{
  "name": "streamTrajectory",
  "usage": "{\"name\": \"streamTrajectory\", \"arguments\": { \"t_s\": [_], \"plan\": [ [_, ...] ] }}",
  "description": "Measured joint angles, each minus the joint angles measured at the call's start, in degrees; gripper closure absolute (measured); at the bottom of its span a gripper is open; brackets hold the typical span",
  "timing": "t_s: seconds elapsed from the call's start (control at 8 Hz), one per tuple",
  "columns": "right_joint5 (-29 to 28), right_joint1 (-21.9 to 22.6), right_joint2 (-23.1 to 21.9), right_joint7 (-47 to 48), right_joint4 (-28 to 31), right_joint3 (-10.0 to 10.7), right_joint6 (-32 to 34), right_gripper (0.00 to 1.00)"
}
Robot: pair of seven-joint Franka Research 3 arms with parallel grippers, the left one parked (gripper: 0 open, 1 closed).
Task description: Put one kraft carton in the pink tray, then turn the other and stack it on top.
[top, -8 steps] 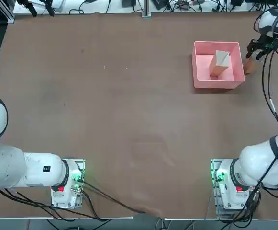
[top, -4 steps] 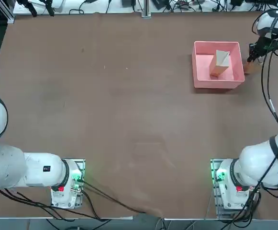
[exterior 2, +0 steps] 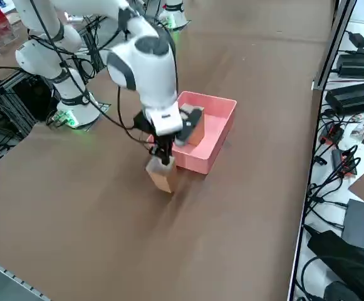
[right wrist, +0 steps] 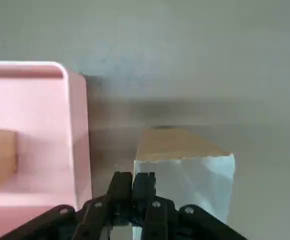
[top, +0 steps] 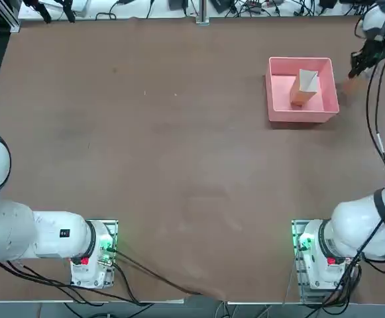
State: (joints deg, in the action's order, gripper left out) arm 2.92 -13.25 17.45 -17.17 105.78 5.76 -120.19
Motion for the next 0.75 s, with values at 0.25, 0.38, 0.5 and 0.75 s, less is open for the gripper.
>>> {"name": "streamTrajectory", "arguments": {
  "t_s": [0.25, 0.38, 0.5, 0.75],
  "plan": [
    [0.93, 3.09, -4.82, -1.89, -6.29, -0.77, 14.56, 0.99],
    [1.01, 6.29, -6.16, -2.16, -10.58, -1.05, 22.52, 0.99],
    [1.03, 9.6, -6.96, -2.93, -13.79, -1.3, 28.15, 0.99],
    [1.28, 15.84, -8.4, -8.83, -15.6, -1.56, 31.59, 0.99]
  ]
}}
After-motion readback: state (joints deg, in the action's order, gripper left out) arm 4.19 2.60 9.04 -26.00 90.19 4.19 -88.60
